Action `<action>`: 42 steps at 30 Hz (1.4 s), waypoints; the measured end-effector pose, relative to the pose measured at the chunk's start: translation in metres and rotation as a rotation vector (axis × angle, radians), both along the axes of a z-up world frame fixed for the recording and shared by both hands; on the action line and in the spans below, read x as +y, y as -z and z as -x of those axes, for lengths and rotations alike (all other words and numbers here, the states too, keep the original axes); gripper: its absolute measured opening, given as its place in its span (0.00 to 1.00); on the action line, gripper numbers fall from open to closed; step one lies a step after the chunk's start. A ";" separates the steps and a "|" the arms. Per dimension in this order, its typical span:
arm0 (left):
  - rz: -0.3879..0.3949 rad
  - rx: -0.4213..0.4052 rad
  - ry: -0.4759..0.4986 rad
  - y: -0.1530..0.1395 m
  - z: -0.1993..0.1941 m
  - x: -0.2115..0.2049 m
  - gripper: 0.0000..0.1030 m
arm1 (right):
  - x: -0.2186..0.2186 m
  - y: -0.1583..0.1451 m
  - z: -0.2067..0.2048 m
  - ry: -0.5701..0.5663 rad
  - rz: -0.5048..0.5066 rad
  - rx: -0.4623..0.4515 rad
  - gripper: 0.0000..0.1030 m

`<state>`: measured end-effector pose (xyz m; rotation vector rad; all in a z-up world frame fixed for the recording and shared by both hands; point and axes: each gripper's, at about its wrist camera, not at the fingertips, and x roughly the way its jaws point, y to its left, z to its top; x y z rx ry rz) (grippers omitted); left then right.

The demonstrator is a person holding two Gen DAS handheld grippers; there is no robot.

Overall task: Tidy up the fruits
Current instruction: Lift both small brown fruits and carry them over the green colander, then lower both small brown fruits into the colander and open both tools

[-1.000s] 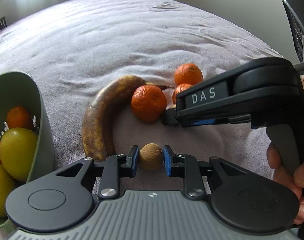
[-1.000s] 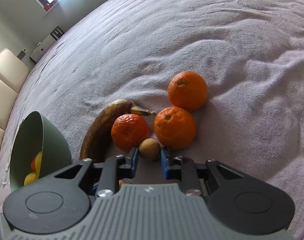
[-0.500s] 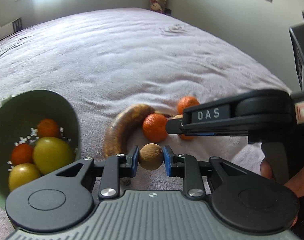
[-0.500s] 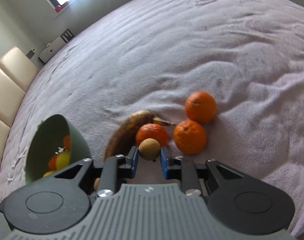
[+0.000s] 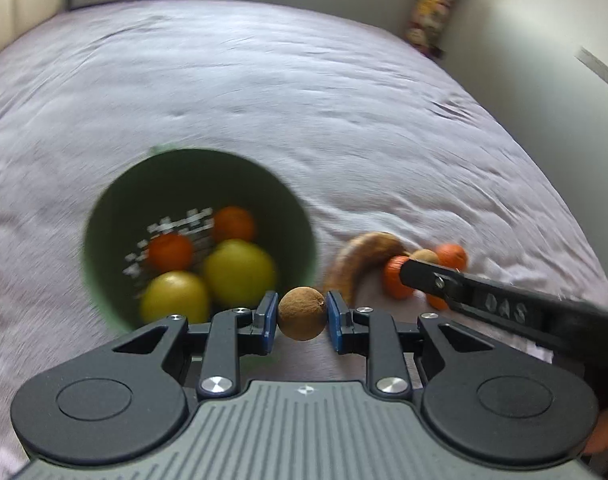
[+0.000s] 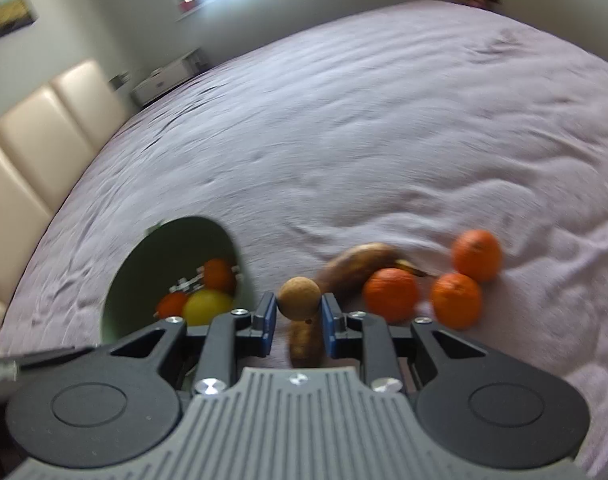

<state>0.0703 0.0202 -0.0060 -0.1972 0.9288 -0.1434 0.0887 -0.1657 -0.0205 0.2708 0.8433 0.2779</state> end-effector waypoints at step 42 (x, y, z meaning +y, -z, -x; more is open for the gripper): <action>0.150 0.256 -0.133 0.060 -0.032 0.069 0.28 | 0.125 0.041 -0.014 -0.523 0.364 0.006 0.20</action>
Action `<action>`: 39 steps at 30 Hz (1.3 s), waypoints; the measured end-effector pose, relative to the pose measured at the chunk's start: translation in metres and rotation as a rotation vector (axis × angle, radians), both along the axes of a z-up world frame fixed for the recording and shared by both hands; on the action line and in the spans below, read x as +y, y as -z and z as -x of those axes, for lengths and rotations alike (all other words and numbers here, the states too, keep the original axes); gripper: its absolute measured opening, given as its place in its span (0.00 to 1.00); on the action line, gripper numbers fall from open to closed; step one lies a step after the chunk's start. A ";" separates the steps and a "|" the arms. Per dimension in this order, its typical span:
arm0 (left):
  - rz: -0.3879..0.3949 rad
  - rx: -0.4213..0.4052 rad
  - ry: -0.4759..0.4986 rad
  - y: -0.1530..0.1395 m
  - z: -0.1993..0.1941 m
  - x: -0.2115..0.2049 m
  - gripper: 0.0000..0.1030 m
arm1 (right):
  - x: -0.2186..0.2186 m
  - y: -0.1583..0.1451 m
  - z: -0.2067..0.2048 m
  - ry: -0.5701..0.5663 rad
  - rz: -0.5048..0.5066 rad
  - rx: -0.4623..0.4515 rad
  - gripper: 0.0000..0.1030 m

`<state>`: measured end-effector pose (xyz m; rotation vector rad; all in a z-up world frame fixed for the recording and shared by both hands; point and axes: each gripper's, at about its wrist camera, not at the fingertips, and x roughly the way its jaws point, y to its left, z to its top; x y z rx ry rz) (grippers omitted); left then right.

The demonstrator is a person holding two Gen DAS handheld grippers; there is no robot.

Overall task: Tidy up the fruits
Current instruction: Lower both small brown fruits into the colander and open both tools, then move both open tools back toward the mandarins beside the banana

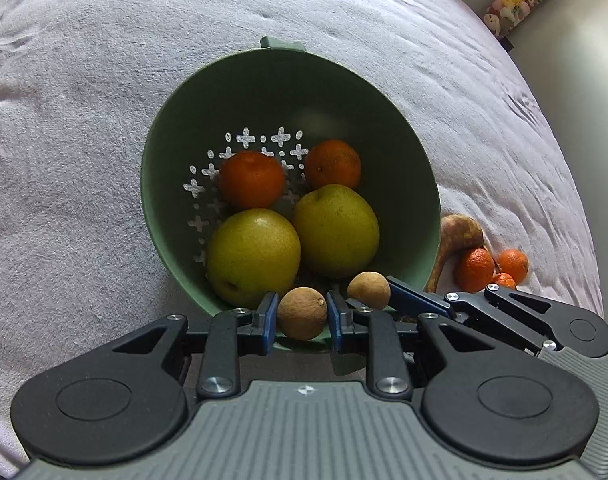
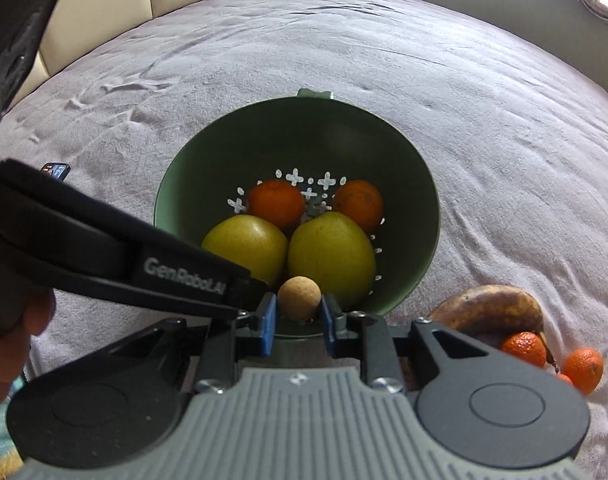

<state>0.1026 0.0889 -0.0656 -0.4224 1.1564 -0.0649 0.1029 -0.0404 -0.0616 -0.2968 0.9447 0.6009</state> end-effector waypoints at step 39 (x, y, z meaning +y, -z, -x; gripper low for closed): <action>0.083 0.007 -0.029 0.004 -0.005 -0.010 0.56 | -0.034 -0.016 -0.004 0.160 0.048 -0.112 0.45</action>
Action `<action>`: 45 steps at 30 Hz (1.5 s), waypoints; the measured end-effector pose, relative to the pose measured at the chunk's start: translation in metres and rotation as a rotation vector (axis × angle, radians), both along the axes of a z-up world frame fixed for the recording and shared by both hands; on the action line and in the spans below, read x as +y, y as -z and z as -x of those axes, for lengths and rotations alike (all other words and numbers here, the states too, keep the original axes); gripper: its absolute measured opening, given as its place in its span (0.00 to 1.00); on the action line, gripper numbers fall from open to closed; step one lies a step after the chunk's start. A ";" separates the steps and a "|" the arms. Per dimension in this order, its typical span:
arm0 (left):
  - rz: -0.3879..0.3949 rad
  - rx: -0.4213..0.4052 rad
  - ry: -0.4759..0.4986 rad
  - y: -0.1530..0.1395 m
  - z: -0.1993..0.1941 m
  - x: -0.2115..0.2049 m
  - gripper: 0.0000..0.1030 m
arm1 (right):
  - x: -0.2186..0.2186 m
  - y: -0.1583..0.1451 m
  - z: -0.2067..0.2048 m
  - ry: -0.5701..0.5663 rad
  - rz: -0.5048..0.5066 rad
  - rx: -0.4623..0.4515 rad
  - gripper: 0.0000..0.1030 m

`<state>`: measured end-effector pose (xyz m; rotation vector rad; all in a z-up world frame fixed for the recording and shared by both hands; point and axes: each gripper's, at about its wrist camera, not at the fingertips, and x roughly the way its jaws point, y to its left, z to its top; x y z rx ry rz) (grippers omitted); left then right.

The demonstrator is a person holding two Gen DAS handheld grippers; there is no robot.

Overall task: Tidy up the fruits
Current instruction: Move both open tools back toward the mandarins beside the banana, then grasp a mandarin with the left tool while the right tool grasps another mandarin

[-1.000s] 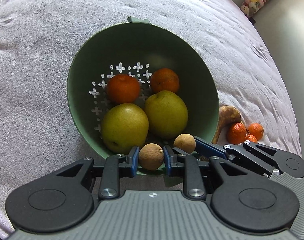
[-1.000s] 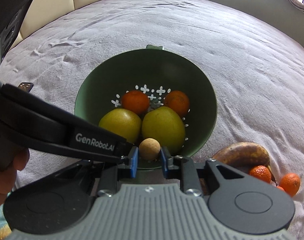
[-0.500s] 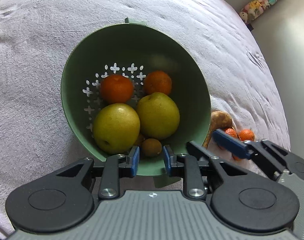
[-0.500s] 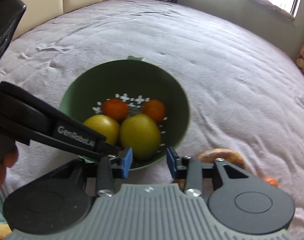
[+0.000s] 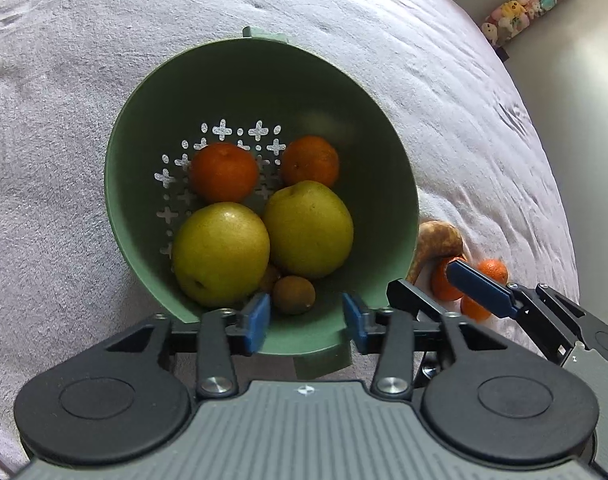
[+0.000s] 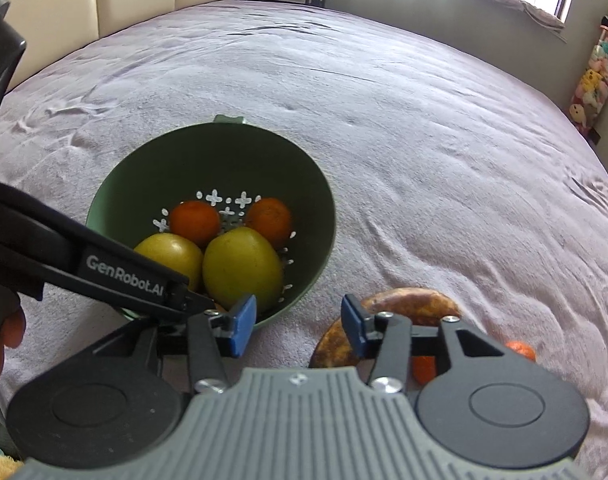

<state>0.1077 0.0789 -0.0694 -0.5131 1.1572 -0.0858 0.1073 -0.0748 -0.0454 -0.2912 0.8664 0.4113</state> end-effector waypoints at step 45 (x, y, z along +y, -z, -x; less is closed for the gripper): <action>-0.209 -0.360 0.304 -0.033 0.036 -0.120 0.59 | -0.147 0.025 0.021 0.435 -0.170 0.124 0.59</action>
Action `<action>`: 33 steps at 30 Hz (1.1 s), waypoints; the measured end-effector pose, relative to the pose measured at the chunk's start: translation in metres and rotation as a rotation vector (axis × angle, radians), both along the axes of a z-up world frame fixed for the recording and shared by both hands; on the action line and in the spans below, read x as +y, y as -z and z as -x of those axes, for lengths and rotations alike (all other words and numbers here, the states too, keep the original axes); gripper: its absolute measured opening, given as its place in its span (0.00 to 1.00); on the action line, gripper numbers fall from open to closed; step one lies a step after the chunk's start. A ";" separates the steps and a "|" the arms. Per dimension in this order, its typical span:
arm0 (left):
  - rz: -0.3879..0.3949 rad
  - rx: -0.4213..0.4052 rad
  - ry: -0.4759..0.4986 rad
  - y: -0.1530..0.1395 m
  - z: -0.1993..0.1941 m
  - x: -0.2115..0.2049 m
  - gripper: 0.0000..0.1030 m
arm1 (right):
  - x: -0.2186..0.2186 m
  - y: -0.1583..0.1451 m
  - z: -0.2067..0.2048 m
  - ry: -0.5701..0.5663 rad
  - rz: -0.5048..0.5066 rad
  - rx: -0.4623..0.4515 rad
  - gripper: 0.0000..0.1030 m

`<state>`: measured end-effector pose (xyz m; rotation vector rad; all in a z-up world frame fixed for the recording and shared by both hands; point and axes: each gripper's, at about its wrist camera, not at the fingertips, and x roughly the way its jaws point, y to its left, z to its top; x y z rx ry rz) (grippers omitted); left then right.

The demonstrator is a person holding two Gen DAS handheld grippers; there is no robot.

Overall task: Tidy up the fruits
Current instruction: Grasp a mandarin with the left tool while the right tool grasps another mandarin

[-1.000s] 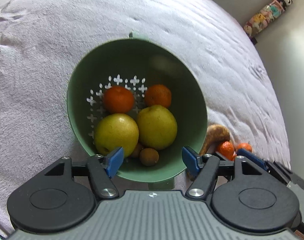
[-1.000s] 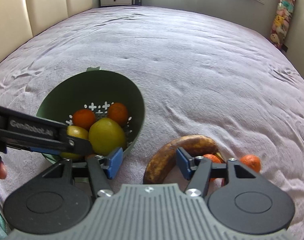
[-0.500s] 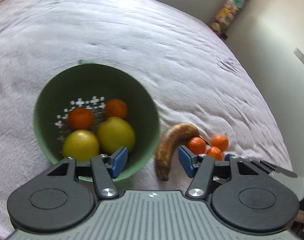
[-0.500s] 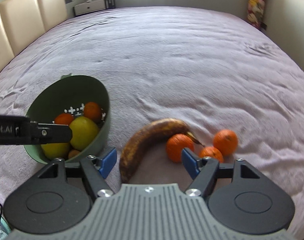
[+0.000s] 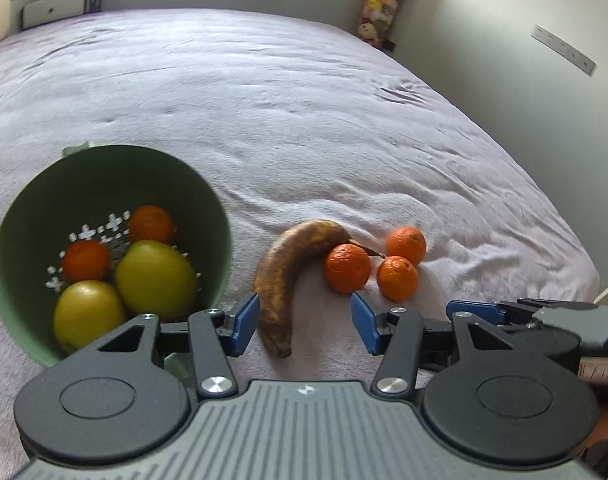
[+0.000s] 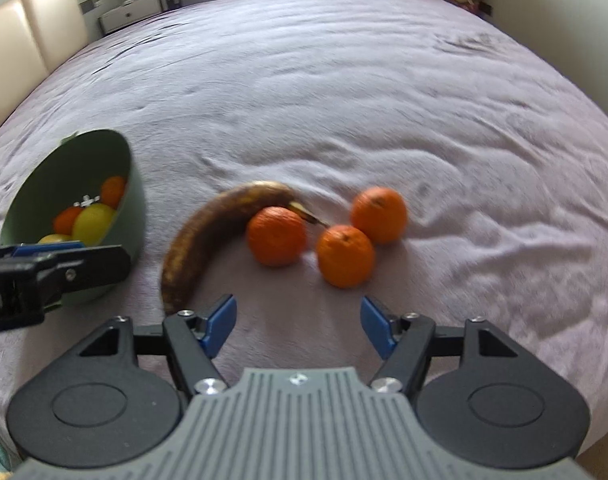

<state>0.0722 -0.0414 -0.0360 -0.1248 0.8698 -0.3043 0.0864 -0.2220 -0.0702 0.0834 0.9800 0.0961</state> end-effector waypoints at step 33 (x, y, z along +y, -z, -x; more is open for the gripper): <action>-0.148 -0.104 0.155 0.062 -0.038 -0.077 0.59 | -0.036 0.035 -0.037 0.214 -0.135 -0.035 0.52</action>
